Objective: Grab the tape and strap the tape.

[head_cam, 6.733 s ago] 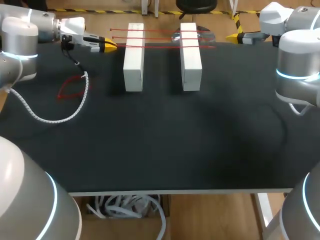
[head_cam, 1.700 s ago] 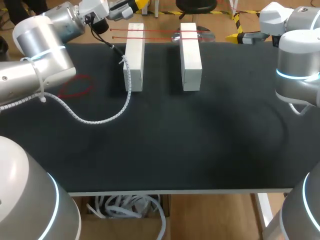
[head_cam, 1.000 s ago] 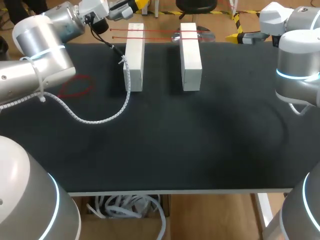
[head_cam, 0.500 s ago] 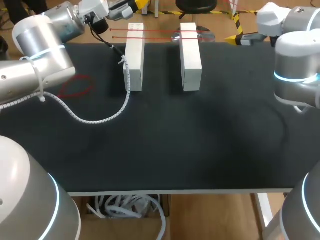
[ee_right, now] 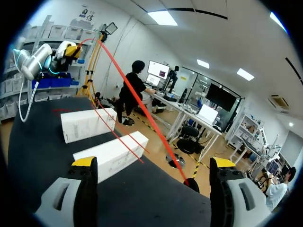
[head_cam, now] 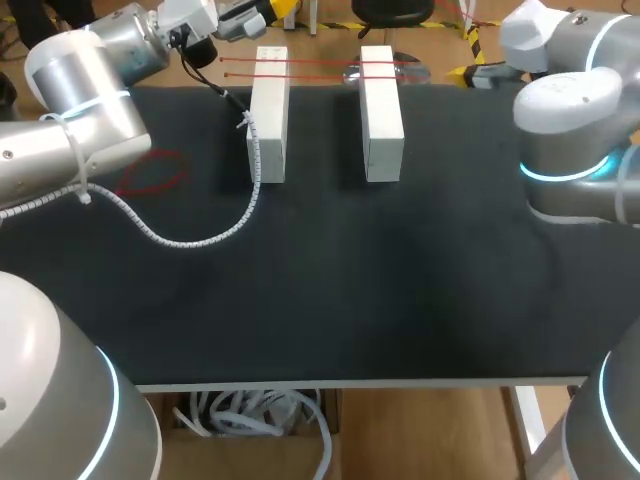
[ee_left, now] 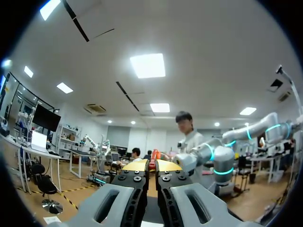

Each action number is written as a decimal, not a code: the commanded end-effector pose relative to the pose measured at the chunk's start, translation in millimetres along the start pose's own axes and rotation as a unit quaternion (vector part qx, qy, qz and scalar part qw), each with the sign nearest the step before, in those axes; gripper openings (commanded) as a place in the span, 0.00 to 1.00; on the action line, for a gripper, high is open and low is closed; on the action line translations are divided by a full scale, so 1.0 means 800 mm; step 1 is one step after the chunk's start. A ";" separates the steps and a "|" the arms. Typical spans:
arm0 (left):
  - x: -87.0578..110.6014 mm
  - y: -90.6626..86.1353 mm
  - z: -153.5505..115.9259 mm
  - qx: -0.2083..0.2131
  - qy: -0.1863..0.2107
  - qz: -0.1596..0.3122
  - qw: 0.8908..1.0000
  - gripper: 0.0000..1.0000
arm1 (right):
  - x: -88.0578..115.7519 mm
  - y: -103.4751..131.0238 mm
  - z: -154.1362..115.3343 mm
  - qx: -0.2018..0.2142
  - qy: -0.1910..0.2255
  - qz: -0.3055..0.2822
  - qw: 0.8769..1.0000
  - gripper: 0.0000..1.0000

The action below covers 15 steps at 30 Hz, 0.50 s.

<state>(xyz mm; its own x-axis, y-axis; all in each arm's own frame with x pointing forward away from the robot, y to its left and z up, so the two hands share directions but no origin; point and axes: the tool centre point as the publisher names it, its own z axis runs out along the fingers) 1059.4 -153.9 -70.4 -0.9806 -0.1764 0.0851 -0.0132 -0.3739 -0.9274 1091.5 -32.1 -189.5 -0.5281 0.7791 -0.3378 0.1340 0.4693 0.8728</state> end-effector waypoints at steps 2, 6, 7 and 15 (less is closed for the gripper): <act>0.001 0.000 0.000 0.000 -0.001 0.001 1.000 0.00 | 0.013 -0.020 0.004 -0.151 -0.002 0.038 0.988 1.00; 0.001 0.000 0.000 0.000 -0.001 0.001 1.000 0.00 | 0.022 -0.029 0.007 -0.227 -0.008 0.077 0.971 1.00; 0.001 0.000 0.000 0.000 -0.001 0.001 1.000 0.00 | 0.024 -0.026 0.005 -0.240 -0.014 0.075 0.968 1.00; 0.001 0.000 0.000 0.000 -0.001 0.001 1.000 0.00 | 0.029 -0.021 -0.012 -0.153 -0.204 0.080 0.964 1.00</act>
<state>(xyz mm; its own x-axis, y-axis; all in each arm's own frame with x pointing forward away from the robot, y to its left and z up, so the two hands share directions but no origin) 1059.3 -153.8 -70.4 -0.9806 -0.1766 0.0851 -0.0132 -0.3739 -0.9274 1077.1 -35.9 -199.0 -0.4377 0.8721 -0.2186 0.0962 0.2872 0.9530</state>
